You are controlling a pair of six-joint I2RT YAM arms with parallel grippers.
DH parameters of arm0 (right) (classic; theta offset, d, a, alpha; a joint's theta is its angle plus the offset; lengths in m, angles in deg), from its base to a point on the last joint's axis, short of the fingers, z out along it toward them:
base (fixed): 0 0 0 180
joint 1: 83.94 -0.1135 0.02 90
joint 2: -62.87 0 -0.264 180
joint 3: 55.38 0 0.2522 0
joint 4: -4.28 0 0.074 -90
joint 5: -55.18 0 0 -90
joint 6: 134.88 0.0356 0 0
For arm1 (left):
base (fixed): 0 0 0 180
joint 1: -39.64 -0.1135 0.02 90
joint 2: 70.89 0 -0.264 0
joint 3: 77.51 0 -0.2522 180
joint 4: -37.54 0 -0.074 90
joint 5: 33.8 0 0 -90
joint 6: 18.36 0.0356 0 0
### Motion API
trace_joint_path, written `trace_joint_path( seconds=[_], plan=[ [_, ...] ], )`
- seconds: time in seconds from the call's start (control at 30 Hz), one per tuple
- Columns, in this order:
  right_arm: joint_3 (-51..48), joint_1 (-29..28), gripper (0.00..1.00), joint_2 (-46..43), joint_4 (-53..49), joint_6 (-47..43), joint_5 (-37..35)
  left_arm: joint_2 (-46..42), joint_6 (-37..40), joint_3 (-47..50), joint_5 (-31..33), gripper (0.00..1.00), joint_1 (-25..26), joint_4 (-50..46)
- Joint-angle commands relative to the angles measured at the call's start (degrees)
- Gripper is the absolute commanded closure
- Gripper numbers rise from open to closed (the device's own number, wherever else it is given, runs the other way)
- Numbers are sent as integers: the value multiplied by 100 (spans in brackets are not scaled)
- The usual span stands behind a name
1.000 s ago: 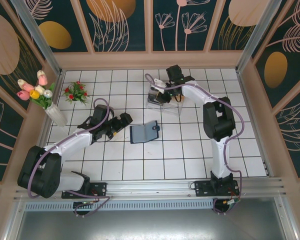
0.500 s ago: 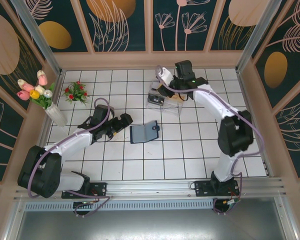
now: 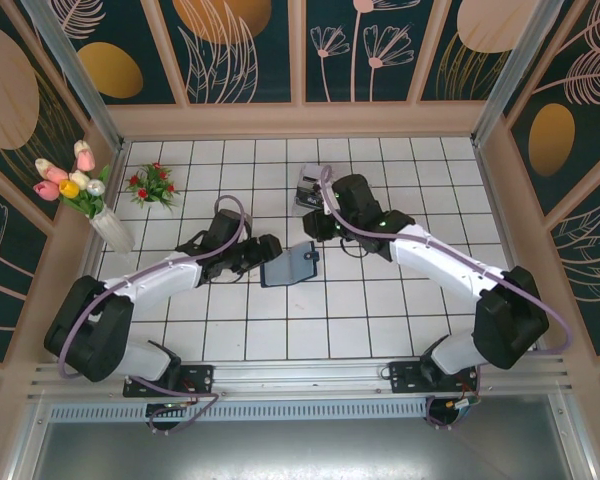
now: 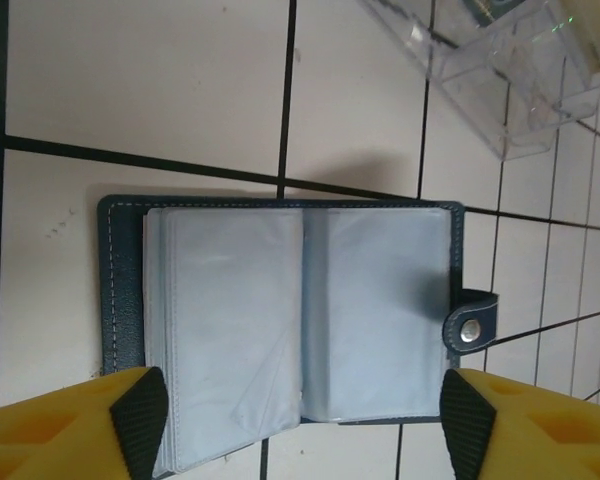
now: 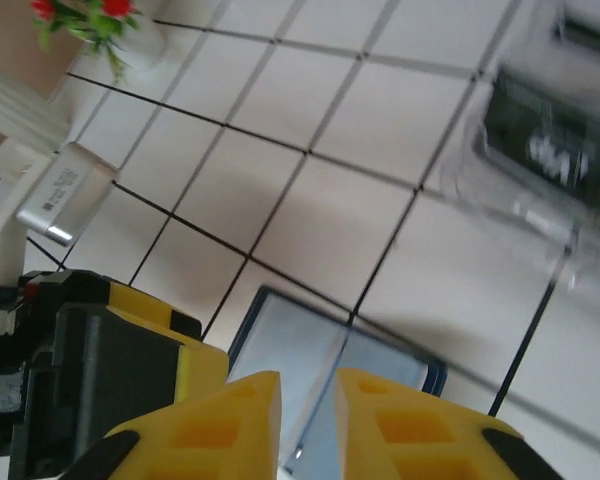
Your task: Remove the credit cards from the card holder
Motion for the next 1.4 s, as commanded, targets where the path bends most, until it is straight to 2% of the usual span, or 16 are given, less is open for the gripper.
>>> trace_joint_path(
  seconds=[0.0,0.1,0.2,0.33,0.43,0.7,0.93,1.37],
  plan=[
    [-127,-83,86,245,-566,1614,-296,227,-6,-96,46,32,32,240],
    [-583,-343,84,137,-26,2079,-303,358,-39,-82,15,38,44,340],
    [-751,-403,83,228,41,2581,-266,405,-53,-73,97,45,36,332],
    [-985,-417,91,455,82,3062,9,534,8,-78,30,62,39,345],
    [-1052,-459,93,584,-14,3213,63,648,-4,-45,-181,68,53,437],
    [-815,-523,90,950,-295,3075,-124,804,-38,34,-271,70,52,584],
    [-298,-514,85,1322,-719,2774,-550,945,-95,155,-68,75,49,551],
    [-245,-514,78,1471,-766,2612,-777,1218,-25,230,175,76,52,369]
  ],
)
